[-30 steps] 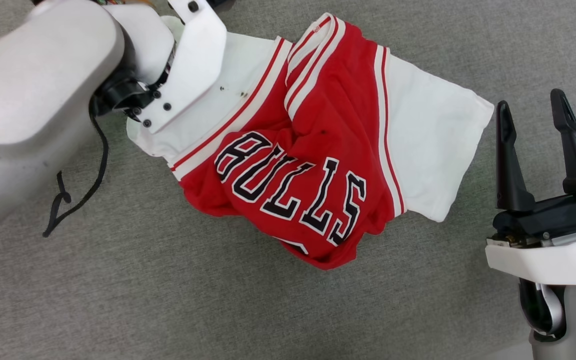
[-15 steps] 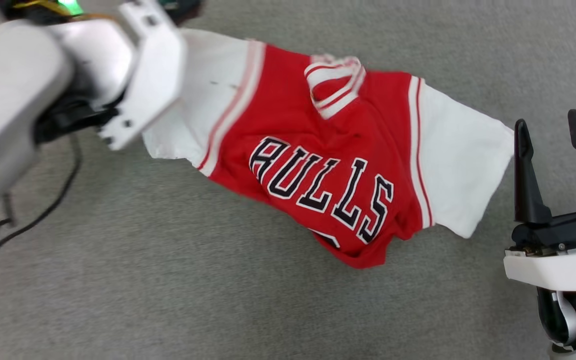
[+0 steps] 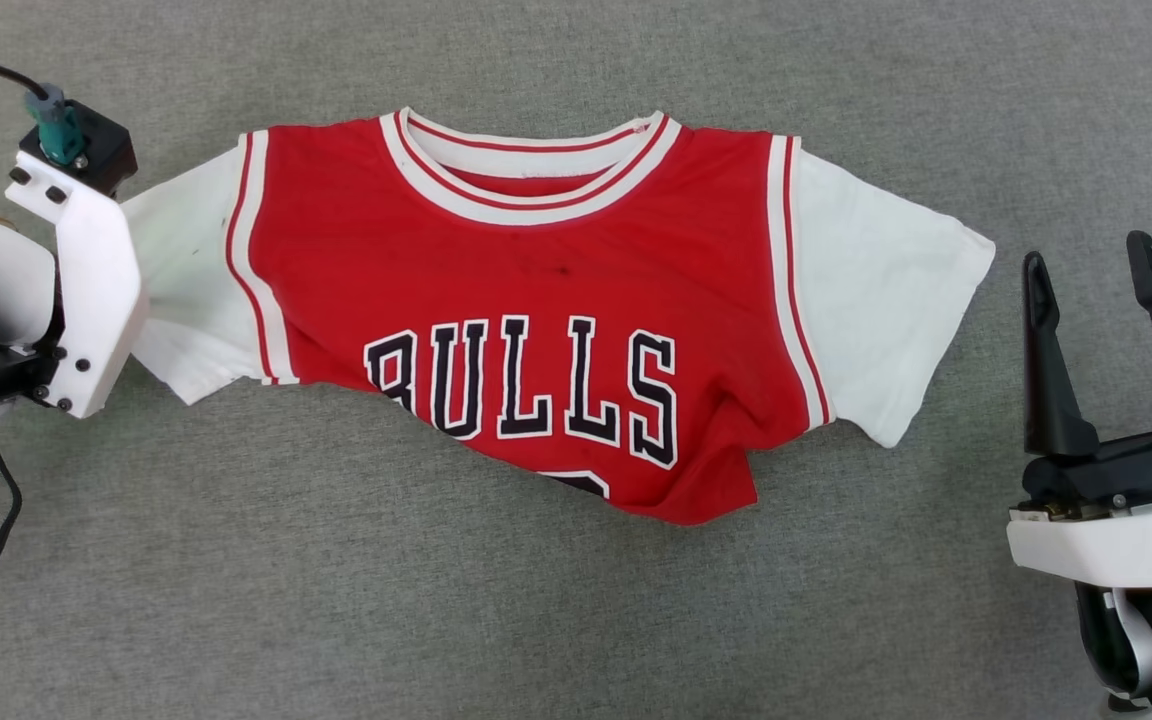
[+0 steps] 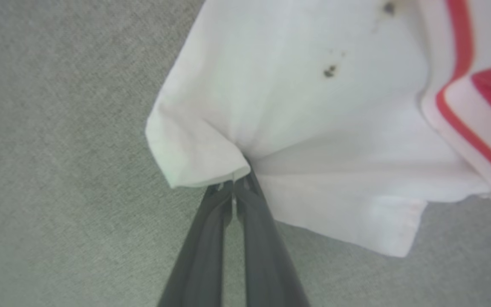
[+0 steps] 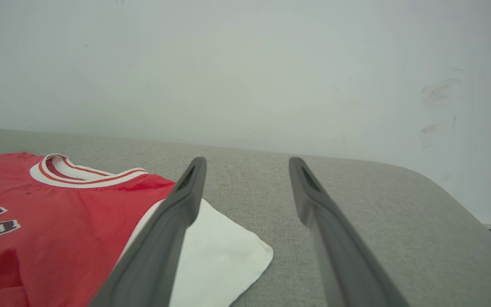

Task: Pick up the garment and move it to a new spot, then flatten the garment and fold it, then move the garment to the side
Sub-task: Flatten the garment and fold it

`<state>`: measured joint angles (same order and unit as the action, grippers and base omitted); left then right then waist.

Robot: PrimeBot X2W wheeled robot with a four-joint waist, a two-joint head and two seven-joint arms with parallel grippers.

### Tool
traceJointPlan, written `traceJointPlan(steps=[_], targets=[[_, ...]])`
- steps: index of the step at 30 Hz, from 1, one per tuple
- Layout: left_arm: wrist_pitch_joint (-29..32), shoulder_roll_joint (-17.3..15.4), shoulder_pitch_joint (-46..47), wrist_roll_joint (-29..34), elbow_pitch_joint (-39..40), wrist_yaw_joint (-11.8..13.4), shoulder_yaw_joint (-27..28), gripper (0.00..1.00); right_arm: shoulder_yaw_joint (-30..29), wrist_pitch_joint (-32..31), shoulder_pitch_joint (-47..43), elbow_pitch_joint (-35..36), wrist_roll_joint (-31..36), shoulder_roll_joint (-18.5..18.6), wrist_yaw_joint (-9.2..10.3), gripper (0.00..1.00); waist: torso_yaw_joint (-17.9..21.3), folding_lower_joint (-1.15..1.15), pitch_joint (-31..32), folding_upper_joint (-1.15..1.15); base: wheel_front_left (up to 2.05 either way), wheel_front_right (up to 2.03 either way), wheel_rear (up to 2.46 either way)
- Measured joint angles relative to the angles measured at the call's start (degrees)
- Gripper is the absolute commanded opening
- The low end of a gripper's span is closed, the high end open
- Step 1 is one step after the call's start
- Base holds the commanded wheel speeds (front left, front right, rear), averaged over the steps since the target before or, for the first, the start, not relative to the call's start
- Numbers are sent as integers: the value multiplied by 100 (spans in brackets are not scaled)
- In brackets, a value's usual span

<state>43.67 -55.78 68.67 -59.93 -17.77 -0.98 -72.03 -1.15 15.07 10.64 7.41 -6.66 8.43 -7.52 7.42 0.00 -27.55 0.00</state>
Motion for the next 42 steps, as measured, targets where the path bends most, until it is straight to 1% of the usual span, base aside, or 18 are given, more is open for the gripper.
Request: traceJointPlan(steps=[1, 2, 3, 6, 8, 11, 16, 20, 26, 32, 33, 34, 38, 42], targets=[[-54, 8, -26, -38, -37, 0, 13, 0, -8, 0, -2, -4, 0, 3, 0, 100, 0, 0, -1, 0, 0, 0, 0], [-107, 26, -45, -66, -71, 1, 27, 36, -22, 1, -9, -5, 0, 14, 1, 100, -6, 0, 4, 0, 0, 0, 0], [-172, 29, -50, -74, -88, -4, 42, 100, -31, 1, -14, -13, 0, 24, 1, 100, -16, 0, 15, 0, 0, 0, 0], [-250, 5, 6, 15, -90, -67, 76, 100, -58, 1, -18, -19, 1, 51, 1, 100, -64, 0, 76, 0, 0, 0, 0], [-238, -99, 143, -9, -76, -112, 170, 100, -67, 1, -19, -18, 0, 58, 1, 100, -97, 0, 123, 0, 0, 0, 0], [-120, -219, 460, -205, 5, -155, 393, 100, -66, 1, -26, -9, -9, 53, 1, 100, -132, 0, 159, 0, 0, 0, 0], [205, -248, 833, -253, 75, -157, 531, 100, -15, 1, -23, 18, -15, 26, 0, 100, -133, 0, 60, 0, 0, 0, 0], [565, -191, 926, -167, 27, -126, 387, 100, 54, 1, 70, 31, -38, 18, 1, 100, -63, 0, -72, 0, 0, 0, 0], [813, -58, 792, -225, -90, -36, 254, 100, 79, 1, 133, 34, -41, 18, 1, 100, 91, 0, -252, 0, 0, 0, 0], [981, -102, 697, -121, -155, -99, 190, 100, 68, 1, 211, 27, -42, 4, 1, 100, 204, 0, -371, 0, 0, 0, 0], [978, -108, 694, -119, -159, -102, 192, 25, 65, 1, 213, 27, -42, 0, 1, 100, 208, 0, -380, 0, 0, 0, 0], [978, -103, 686, -130, -166, -102, 197, 0, 56, 1, 214, 23, -41, -3, 1, 100, 206, 0, -381, 0, 0, 0, 0], [836, -13, 604, -144, -136, -148, 198, 0, -20, 1, 231, 7, -38, 14, 1, 100, 157, 0, -322, 0, 0, 0, 0], [628, 2, 548, -118, -88, -182, 193, 0, -119, 1, 352, 30, 31, 235, 0, 100, 66, 0, -159, 0, 0, 0, 0]])
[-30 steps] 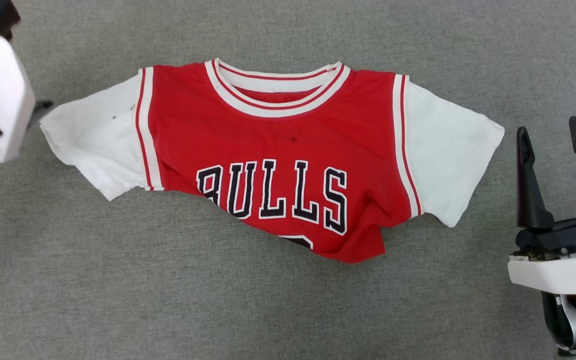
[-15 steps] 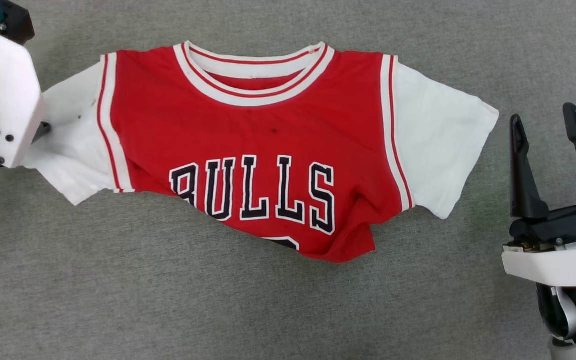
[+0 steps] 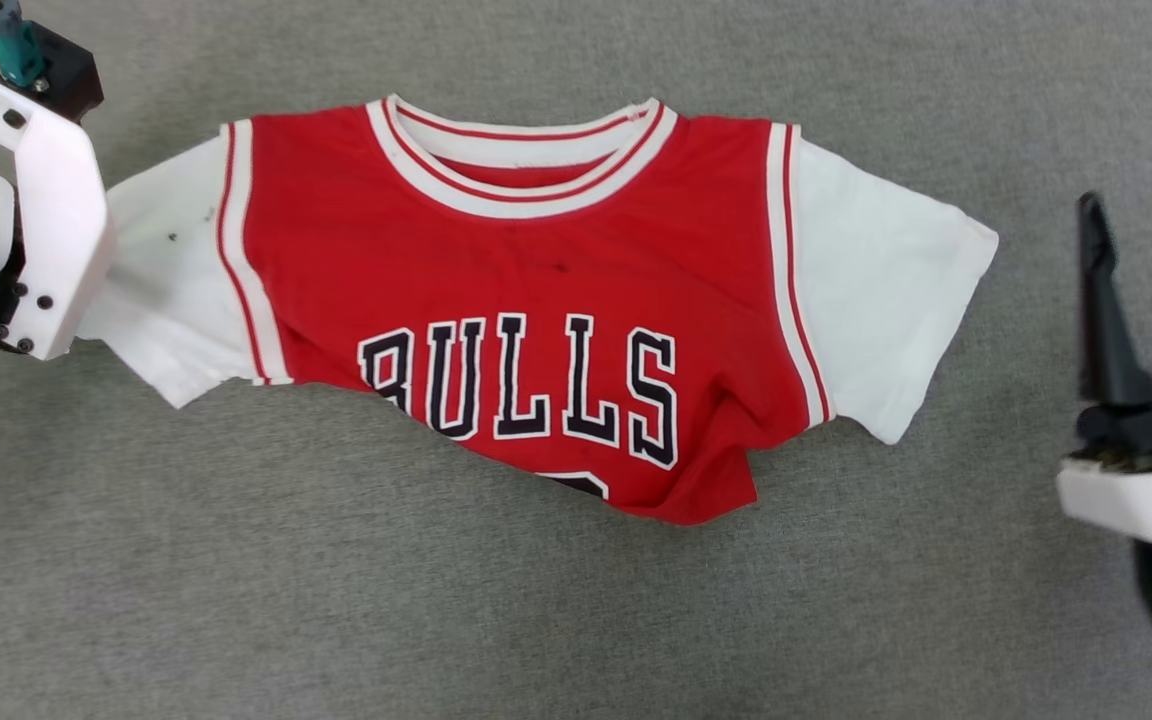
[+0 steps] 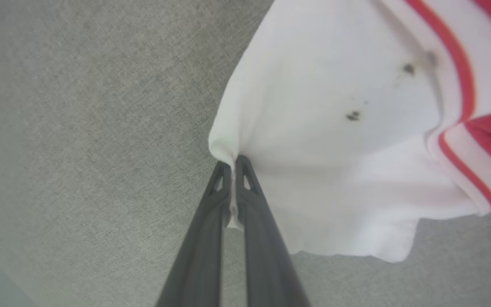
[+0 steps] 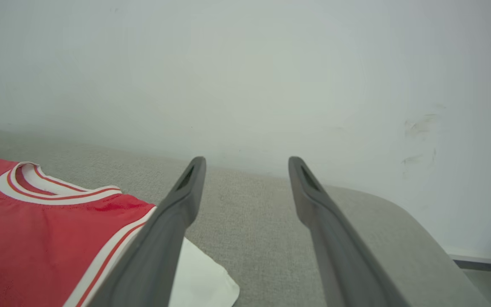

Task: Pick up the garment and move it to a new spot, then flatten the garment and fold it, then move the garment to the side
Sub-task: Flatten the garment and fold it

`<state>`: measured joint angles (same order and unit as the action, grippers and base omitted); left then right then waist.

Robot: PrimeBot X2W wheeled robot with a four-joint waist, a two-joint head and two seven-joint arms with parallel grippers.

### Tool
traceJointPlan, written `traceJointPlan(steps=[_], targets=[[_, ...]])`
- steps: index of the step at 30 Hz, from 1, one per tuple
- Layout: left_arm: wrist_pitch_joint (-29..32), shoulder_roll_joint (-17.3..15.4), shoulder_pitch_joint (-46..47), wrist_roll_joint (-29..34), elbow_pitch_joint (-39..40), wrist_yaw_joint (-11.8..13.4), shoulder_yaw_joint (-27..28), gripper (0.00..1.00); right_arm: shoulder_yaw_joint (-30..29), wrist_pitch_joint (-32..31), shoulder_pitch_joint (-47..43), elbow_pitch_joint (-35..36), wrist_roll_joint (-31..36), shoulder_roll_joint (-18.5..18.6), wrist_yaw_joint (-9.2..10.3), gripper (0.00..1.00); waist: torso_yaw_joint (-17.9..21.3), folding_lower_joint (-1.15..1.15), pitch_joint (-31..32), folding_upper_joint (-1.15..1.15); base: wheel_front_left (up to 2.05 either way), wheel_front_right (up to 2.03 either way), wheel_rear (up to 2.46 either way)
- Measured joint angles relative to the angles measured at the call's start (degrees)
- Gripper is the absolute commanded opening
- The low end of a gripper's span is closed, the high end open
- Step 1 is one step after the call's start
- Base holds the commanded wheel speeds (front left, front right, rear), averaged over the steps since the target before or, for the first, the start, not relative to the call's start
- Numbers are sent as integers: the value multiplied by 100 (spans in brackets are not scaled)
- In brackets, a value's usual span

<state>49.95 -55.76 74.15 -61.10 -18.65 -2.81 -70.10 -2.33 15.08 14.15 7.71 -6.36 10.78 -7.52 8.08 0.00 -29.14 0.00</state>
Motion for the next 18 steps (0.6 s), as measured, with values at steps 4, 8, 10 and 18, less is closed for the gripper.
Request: traceJointPlan(steps=[4, 8, 10, 18], targets=[[-222, -37, -15, 92, 158, -34, 22, 0, -40, -235, 366, 21, 32, 552, 1, 100, -125, 0, 225, 0, 0, 0, 0], [-467, 24, -78, 75, 408, -56, 65, 0, 247, -1269, 808, 68, -281, 1357, 1, 100, -285, 0, 441, 0, 0, 0, 0], [-545, 76, -142, 78, 531, -56, 47, 0, 573, -2065, 1034, 55, -631, 1853, 0, 100, -382, 0, 529, 0, 0, 0, 0], [-742, 238, -232, 153, 828, -23, 23, 0, 2127, -5926, 2179, -82, -2821, 3697, 0, 100, -726, 0, 681, 0, 0, 0, 0]])
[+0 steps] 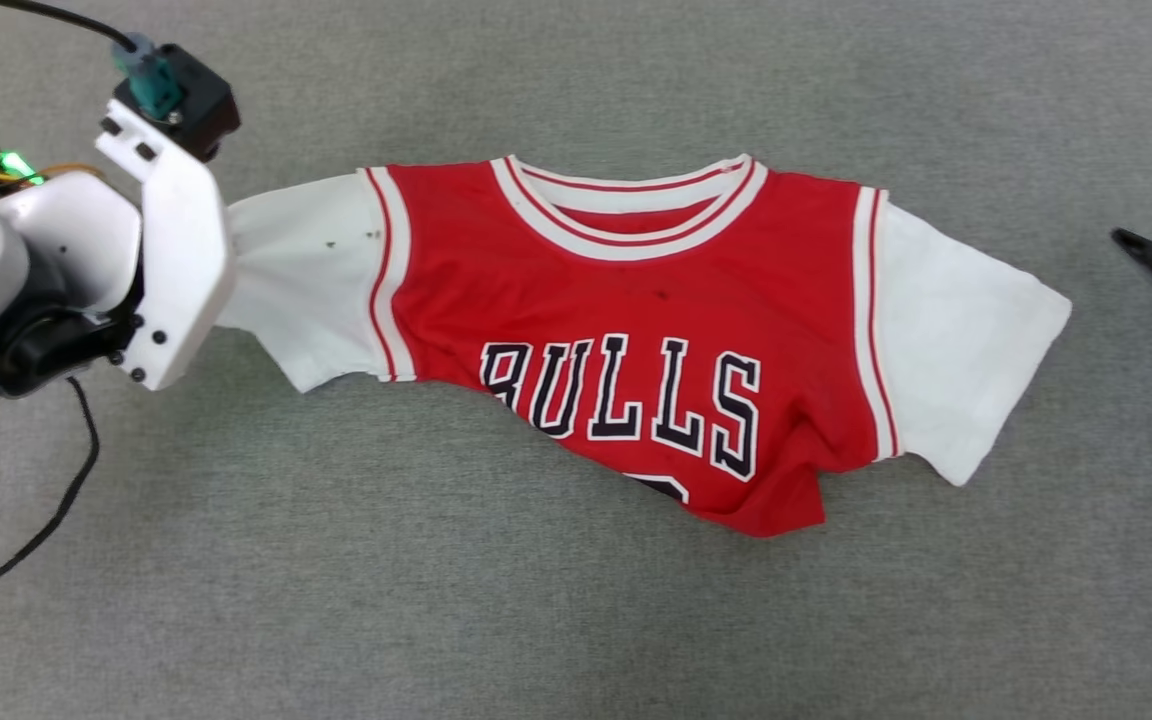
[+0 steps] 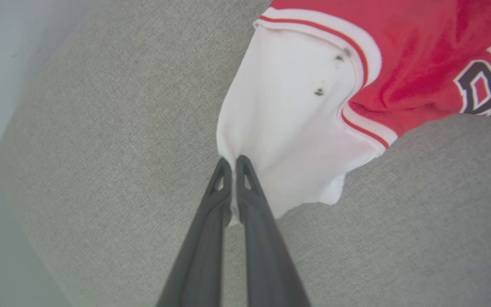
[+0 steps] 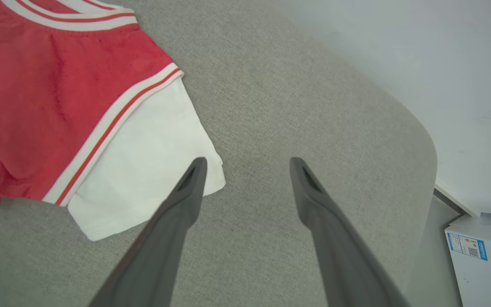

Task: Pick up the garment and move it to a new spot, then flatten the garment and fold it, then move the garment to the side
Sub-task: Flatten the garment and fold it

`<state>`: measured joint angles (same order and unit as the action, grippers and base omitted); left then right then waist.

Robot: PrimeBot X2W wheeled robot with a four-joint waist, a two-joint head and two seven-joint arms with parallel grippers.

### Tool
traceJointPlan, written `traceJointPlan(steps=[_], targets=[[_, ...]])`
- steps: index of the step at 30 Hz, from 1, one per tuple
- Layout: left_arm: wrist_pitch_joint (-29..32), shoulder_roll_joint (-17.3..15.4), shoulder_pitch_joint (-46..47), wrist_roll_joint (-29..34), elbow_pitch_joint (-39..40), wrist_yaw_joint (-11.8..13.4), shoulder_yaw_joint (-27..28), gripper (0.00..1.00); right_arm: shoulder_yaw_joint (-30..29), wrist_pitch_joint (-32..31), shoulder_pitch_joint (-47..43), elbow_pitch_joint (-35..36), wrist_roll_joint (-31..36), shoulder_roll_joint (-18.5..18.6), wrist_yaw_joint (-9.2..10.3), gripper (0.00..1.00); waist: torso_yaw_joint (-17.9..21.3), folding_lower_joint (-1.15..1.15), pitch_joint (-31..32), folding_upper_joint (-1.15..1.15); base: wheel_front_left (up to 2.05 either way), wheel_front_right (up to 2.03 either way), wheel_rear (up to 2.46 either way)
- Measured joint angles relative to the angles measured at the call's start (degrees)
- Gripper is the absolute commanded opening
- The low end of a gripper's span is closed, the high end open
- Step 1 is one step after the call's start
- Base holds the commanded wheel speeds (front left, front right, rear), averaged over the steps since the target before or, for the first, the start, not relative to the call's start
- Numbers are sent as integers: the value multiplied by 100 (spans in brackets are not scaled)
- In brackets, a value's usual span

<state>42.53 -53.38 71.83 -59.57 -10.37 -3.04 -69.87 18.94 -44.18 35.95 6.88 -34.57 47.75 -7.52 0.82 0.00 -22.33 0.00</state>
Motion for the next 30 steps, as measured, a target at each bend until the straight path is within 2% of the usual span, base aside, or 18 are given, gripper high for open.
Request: traceJointPlan(steps=[2, 6, 11, 21, 26, 27, 28, 30], targets=[[-43, 62, 8, 42, 51, 0, 5, 0, 246, -722, 350, -54, -412, 264, 0, 100, -72, 0, -30, 0, 0, 0, 0], [-105, 190, 50, 105, 121, -7, 4, 0, 615, -1806, 826, -274, -970, 493, 0, 100, -208, 0, -138, 0, 0, 0, 0], [-202, 288, 131, 193, 188, -34, 9, 0, 881, -2620, 1031, -602, -1180, 606, 0, 100, -370, 0, -332, 0, 0, 0, 0], [-343, 391, 295, 297, 218, -110, 41, 0, 956, -2499, 988, -1252, -1101, 224, 0, 100, -588, 0, -848, 0, 0, 0, 0], [-387, 444, 335, 335, 141, -153, 31, 0, 1092, -2346, 942, -1279, -1136, 242, 2, 100, -630, 0, -992, 0, 0, 0, 0], [-393, 449, 335, 336, 115, -160, 29, 0, 1118, -2290, 934, -1276, -1143, 247, 2, 34, -623, 0, -994, 0, 0, 0, 0], [-400, 447, 335, 335, 90, -170, 25, 0, 1138, -2219, 929, -1281, -1169, 247, 3, 0, -610, 0, -987, 0, 0, 0, 0], [-437, 452, 331, 332, 27, -201, 14, 0, 1200, -2080, 928, -1287, -1198, 234, 2, 0, -586, 0, -949, 0, 0, 0, 0]])
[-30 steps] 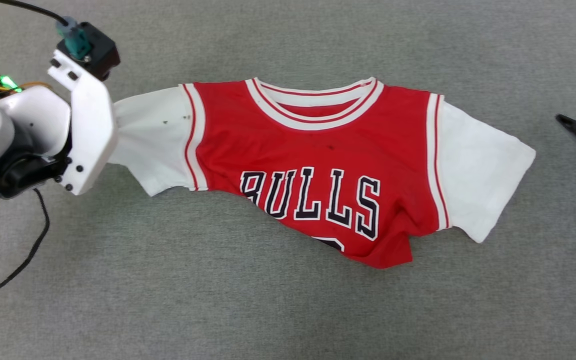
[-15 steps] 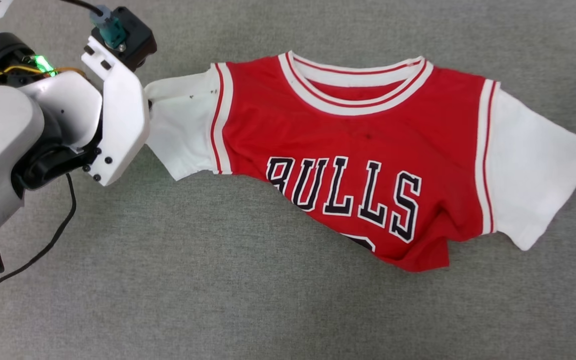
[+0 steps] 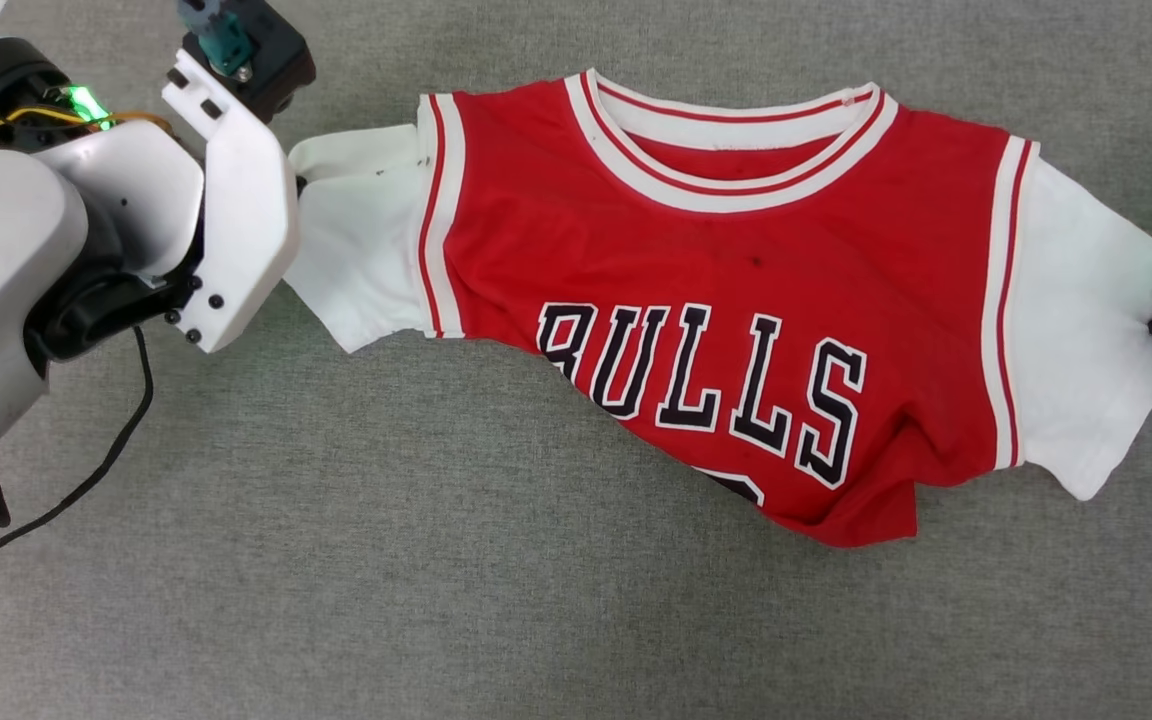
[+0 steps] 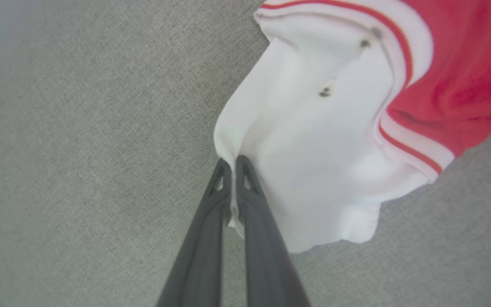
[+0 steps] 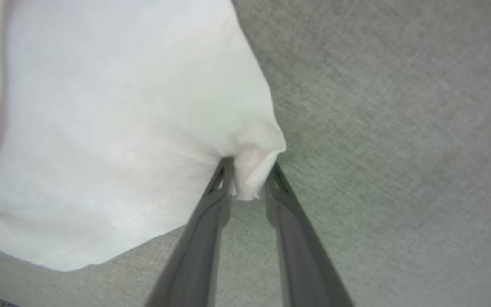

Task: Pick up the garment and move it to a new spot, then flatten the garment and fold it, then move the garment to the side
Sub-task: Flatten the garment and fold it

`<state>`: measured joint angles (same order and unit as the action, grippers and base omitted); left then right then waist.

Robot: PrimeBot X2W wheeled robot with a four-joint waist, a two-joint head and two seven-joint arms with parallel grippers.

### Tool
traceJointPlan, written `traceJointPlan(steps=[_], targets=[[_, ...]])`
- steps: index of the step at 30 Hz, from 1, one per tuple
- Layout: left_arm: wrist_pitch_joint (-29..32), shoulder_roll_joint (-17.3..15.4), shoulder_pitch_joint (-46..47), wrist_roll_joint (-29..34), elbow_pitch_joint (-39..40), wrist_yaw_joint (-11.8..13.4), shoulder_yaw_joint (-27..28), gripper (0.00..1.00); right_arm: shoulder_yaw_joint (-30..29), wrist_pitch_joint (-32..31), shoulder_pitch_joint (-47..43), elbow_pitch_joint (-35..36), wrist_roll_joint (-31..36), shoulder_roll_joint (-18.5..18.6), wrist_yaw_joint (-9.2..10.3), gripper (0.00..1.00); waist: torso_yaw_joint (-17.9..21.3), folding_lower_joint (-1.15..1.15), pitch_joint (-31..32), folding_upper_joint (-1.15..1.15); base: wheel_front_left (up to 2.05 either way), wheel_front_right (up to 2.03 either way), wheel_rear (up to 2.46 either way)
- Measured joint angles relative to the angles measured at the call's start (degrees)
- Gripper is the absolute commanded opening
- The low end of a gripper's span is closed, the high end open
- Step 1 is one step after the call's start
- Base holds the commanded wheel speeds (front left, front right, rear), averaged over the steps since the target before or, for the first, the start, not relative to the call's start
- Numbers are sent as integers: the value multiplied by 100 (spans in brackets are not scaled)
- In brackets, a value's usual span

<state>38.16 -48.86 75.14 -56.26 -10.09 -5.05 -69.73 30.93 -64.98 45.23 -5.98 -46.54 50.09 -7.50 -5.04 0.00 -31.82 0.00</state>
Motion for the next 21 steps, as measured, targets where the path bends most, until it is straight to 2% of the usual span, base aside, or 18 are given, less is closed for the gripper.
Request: traceJointPlan(steps=[7, 12, 18, 21], targets=[[-212, -13, -173, -69, -198, -51, -27, 0, 151, 710, 50, -26, 11, -88, 0, 0, 81, 0, 366, 0, 0, 0, 0], [-485, -76, -225, 32, -219, -86, -36, 0, 196, 1356, 224, 113, 31, 74, -1, 0, 143, 0, 801, 0, 0, 0, 0], [-1107, -93, -207, 322, -136, -92, 76, 0, 194, 2045, 479, 314, 53, 297, -1, 0, 219, 0, 1351, 0, 0, 0, 0], [-1467, -75, -21, 516, -125, 10, 234, 0, 92, 2338, 718, 367, 113, 389, -1, 0, 245, 0, 1572, 0, 0, 0, 0]])
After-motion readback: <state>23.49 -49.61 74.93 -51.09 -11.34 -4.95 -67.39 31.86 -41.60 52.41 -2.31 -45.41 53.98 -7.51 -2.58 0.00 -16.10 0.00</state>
